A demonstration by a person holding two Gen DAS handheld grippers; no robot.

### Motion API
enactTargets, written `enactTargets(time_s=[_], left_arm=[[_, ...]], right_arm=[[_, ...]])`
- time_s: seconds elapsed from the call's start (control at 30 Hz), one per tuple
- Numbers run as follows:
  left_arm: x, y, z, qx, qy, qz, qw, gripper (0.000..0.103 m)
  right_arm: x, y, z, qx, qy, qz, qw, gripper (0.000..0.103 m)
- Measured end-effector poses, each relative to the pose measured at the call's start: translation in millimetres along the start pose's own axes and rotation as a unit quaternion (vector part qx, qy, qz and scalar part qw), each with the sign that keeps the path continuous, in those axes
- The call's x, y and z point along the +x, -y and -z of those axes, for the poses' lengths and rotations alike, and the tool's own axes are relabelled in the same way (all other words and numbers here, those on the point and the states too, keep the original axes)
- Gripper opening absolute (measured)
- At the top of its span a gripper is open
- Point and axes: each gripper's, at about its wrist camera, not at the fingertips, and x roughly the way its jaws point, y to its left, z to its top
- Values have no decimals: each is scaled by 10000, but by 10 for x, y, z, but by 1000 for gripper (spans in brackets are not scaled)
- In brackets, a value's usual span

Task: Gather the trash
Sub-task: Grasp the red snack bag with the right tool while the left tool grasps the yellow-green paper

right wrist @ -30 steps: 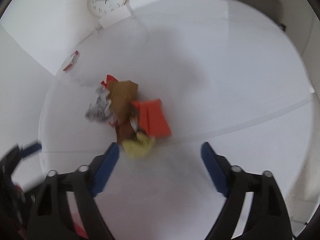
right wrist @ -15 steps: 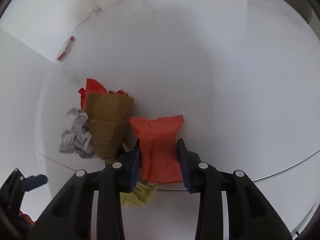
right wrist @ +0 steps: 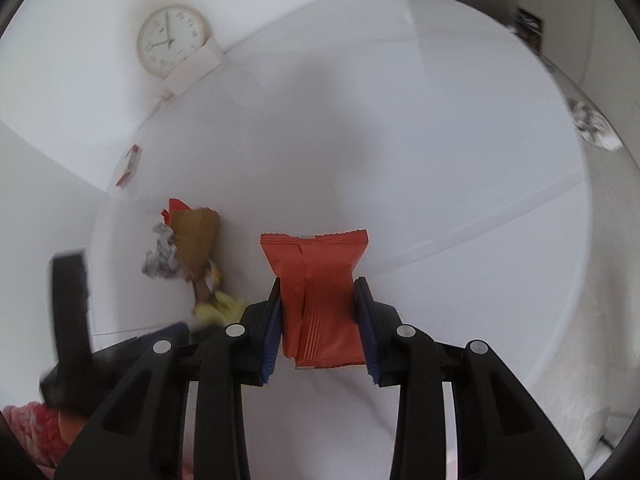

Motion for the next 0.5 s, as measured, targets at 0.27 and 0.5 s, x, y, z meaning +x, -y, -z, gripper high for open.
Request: enactTargets(time_s=[0.27,0.5], left_arm=[[174,46,-5,-1156,348,-661,9905,74],[204,199,42,-1073,513,-842,9893,57]], right_arm=[[-348,410,565,629,111,140,9979,35],[-536,568,894,856,193,261,9958,36]])
